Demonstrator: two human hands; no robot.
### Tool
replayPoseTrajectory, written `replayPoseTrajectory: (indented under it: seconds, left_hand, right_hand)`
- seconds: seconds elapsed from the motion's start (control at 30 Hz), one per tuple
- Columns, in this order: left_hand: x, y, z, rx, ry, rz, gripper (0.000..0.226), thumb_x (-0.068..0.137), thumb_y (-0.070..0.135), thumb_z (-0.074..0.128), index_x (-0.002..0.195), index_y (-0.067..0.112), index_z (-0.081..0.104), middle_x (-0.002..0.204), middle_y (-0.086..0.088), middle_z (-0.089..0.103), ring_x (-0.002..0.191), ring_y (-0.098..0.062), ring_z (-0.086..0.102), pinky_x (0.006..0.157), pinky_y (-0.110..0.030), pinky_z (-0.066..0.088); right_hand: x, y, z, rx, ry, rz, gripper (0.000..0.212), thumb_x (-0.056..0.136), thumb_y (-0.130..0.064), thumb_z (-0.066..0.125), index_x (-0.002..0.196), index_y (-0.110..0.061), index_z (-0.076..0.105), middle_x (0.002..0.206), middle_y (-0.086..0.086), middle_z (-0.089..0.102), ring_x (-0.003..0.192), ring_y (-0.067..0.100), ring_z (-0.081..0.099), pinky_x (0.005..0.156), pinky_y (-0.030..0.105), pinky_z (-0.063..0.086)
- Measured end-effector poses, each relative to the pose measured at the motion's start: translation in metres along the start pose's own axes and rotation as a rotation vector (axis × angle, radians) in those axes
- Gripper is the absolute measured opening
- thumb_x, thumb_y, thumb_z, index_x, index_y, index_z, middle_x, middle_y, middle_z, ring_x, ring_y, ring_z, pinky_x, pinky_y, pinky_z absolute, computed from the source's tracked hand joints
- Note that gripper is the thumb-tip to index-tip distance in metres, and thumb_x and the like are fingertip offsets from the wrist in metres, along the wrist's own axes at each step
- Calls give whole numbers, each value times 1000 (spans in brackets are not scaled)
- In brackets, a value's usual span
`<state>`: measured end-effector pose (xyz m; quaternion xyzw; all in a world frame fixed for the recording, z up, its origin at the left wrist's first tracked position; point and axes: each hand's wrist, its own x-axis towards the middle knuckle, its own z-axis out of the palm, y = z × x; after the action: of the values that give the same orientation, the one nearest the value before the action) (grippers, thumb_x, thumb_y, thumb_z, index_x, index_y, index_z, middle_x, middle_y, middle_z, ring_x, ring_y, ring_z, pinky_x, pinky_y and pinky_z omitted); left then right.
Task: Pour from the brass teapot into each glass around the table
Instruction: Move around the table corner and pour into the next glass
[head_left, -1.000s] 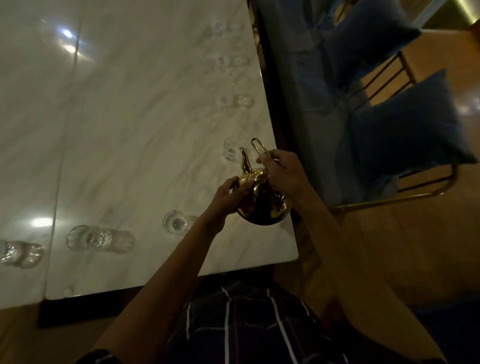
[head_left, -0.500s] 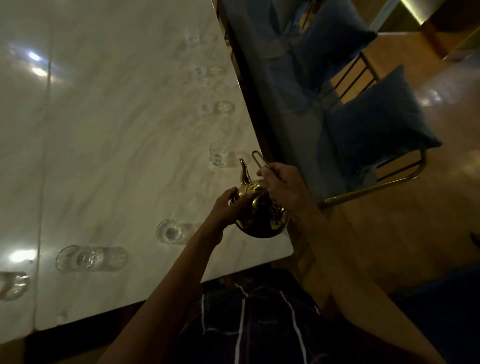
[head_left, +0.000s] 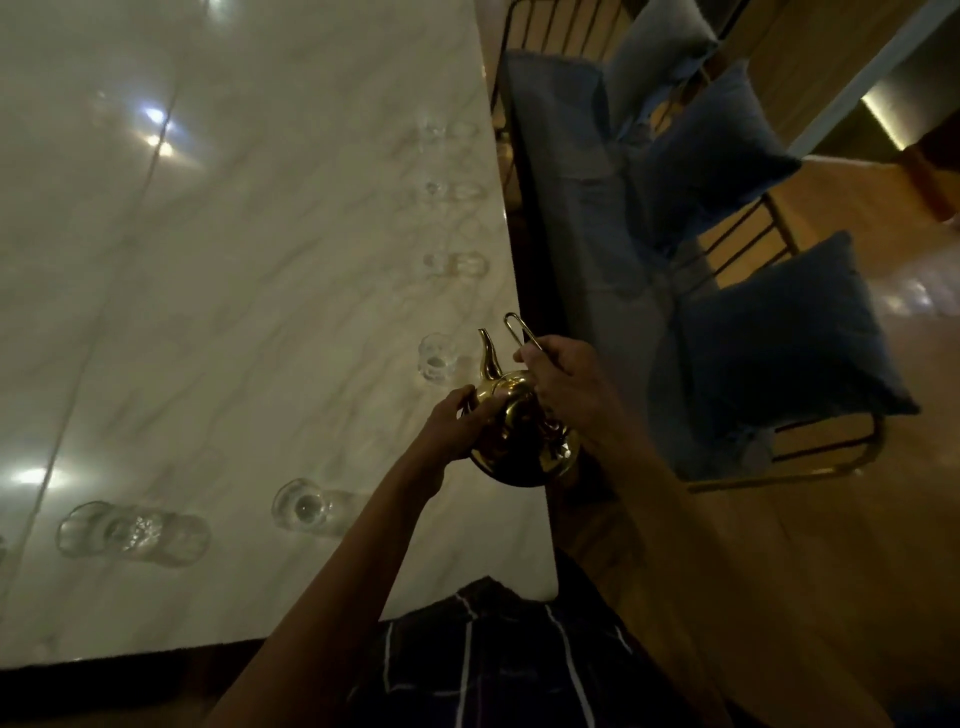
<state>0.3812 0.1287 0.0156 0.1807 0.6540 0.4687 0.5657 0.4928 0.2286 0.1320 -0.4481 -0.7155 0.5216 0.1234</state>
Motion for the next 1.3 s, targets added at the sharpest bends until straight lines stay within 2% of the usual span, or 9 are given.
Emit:
replayPoseTrajectory:
  seconds: [0.17, 0.3, 0.43, 0.53, 0.7, 0.97, 1.1, 1.23, 1.3]
  left_hand:
    - [23, 18, 32, -83, 132, 17, 50, 95, 57, 65, 134, 27, 53, 118, 8, 64, 104, -9, 64, 79, -31, 54]
    - [43, 25, 74, -128, 249, 27, 61, 94, 58, 66, 143, 23, 53, 131, 1, 64, 108, -12, 67, 77, -28, 54]
    - [57, 36, 113, -184, 322, 6, 64, 96, 52, 67, 149, 19, 49, 139, -3, 58, 106, -10, 64, 74, -26, 54]
    - [63, 43, 136, -223, 367, 13, 53, 97, 47, 68, 141, 24, 52, 136, -2, 58, 103, -9, 64, 72, -26, 54]
    - [66, 48, 166, -252, 403, 35, 69, 95, 49, 70, 152, 19, 46, 141, -2, 56, 109, -12, 65, 75, -26, 54]
    - [67, 48, 185, -233, 420, 92, 73, 94, 52, 70, 153, 18, 46, 144, -5, 55, 115, -20, 66, 82, -28, 57]
    - [65, 47, 188, -239, 415, 113, 65, 95, 51, 70, 148, 18, 50, 138, -4, 60, 106, -13, 68, 74, -22, 55]
    - [70, 56, 185, -242, 425, 127, 60, 96, 48, 69, 145, 18, 52, 127, 0, 64, 98, -11, 72, 68, -17, 55]
    - [77, 62, 181, -254, 432, 128, 53, 96, 47, 69, 140, 21, 54, 120, 3, 65, 95, -10, 73, 65, -15, 55]
  right_hand:
    - [46, 15, -36, -28, -140, -50, 21, 103, -29, 49, 107, -18, 67, 93, -5, 62, 89, 10, 62, 78, 29, 53]
    - [79, 27, -76, -61, -242, -117, 24, 103, -26, 49, 109, -12, 68, 94, -3, 64, 88, 9, 62, 81, 28, 51]
    - [101, 39, -110, -98, -339, -126, 19, 103, -26, 50, 104, -18, 66, 101, -1, 66, 95, 14, 65, 87, 33, 54]
    - [110, 43, -132, -108, -381, -143, 18, 103, -24, 49, 103, -18, 66, 98, 1, 67, 92, 15, 66, 81, 30, 54]
    - [112, 50, -161, -78, -401, -150, 19, 103, -24, 50, 97, -19, 67, 85, 1, 65, 74, 8, 62, 64, 22, 47]
    - [94, 51, -181, -36, -365, -196, 19, 104, -22, 48, 97, -17, 65, 87, 3, 62, 73, 8, 59, 63, 20, 46]
    - [90, 51, -184, -21, -378, -205, 19, 104, -22, 48, 100, -15, 65, 85, 0, 60, 72, 6, 60, 62, 18, 46]
    - [100, 46, -184, -12, -368, -201, 19, 103, -23, 49, 94, -22, 66, 94, 7, 66, 84, 16, 66, 68, 27, 52]
    - [113, 41, -183, -7, -387, -205, 18, 103, -23, 50, 95, -21, 66, 88, 5, 64, 78, 14, 65, 66, 26, 50]
